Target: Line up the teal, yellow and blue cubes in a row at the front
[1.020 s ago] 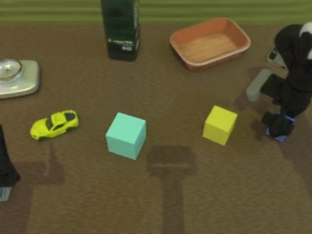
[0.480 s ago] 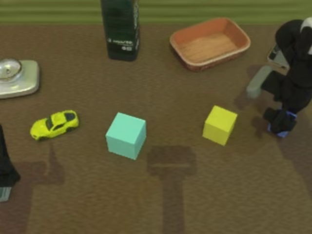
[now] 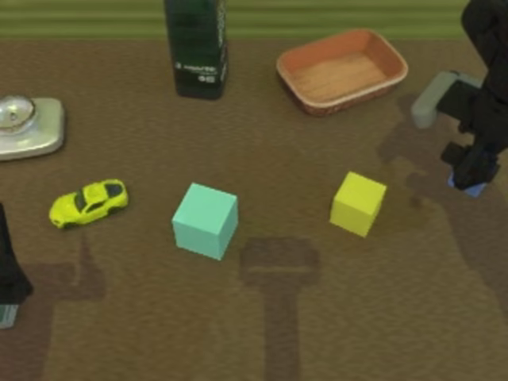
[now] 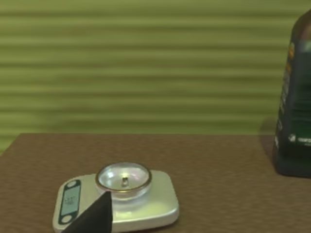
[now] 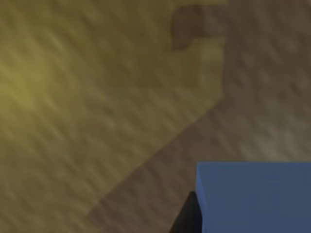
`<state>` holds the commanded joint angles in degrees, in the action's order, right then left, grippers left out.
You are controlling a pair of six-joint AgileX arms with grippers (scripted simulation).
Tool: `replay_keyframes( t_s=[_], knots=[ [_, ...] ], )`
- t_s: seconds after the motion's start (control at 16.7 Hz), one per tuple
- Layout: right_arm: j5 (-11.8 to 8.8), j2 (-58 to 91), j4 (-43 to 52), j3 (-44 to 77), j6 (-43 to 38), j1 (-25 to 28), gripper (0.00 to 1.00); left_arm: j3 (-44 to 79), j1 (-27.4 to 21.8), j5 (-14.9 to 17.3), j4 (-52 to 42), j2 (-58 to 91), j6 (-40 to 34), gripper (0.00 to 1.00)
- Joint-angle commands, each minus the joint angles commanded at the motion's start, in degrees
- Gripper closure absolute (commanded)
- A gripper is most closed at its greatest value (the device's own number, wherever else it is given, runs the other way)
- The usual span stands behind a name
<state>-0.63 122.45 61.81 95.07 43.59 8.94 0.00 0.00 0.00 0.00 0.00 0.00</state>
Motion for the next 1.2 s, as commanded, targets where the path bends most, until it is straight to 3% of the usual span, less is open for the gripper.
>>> replay_keyframes(
  t_s=[0.3,0.96,1.2],
  knots=[
    [-0.03,-0.79,-0.25,-1.29,0.36,1.83,1.00,0.00,0.00,0.00,0.00,0.00,0.00,0.00],
    [-0.26,-15.18,-2.31,-17.79,4.39,29.82,1.00,0.00,0.00,0.00,0.00,0.00,0.00,0.00],
    [-0.25,-16.86,-2.63,-19.56,4.82,32.51,1.00,0.00,0.00,0.00,0.00,0.00,0.00,0.00]
  ],
)
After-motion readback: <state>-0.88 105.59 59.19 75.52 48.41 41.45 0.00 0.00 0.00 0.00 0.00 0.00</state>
